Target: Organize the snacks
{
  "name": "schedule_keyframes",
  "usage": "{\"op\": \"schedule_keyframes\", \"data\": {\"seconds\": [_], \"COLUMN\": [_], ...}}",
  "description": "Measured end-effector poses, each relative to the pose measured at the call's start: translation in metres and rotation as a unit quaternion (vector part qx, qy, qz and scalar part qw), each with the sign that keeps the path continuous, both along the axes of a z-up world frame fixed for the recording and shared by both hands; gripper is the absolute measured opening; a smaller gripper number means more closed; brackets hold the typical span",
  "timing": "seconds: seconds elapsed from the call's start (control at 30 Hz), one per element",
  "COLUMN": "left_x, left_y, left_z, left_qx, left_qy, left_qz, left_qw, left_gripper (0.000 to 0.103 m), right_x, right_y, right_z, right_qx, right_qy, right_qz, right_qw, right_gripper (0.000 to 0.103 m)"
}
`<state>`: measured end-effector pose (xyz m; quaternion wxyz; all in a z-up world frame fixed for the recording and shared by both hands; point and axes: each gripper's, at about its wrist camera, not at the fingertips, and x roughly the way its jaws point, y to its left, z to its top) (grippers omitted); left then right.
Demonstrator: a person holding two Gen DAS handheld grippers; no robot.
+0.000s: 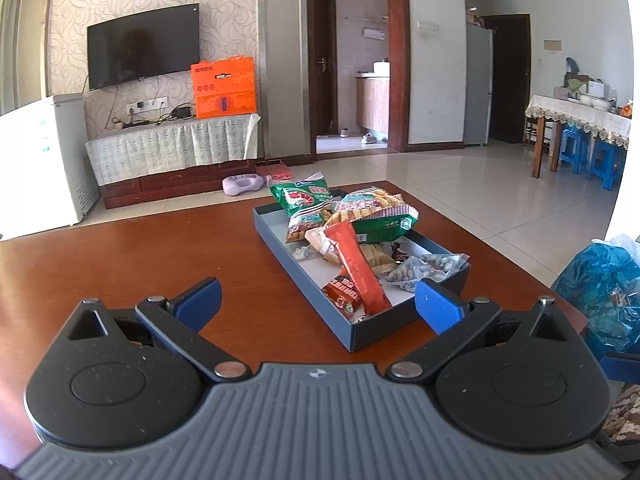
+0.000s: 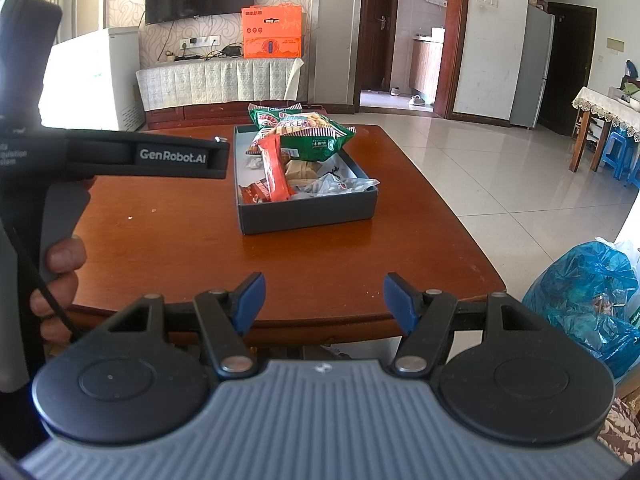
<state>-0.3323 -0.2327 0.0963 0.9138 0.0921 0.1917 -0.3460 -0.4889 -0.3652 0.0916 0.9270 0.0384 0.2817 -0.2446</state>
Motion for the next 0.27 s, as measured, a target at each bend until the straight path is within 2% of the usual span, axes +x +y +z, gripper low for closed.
{"op": "schedule_keyframes", "data": {"seconds": [0.13, 0.27], "left_x": [-0.0047, -0.0045], "left_y": [-0.0003, -0.0002], "left_z": [-0.0008, -0.0006], "left_qx": [-0.002, -0.002], "left_qy": [-0.011, -0.004], "left_qz": [0.002, -0.002], "left_qw": [0.9999, 1.0000], "left_gripper": [0.103, 0.103], "right_x": [-0.0001, -0.0002], "right_y": [0.0001, -0.0001], "right_z": [0.0001, -0.0001], "right_qx": [0.000, 0.000], "right_qy": [0.000, -0.001], "right_qz": [0.000, -0.001], "right_qw": [1.000, 1.000], "right_gripper": [0.068, 0.068]}}
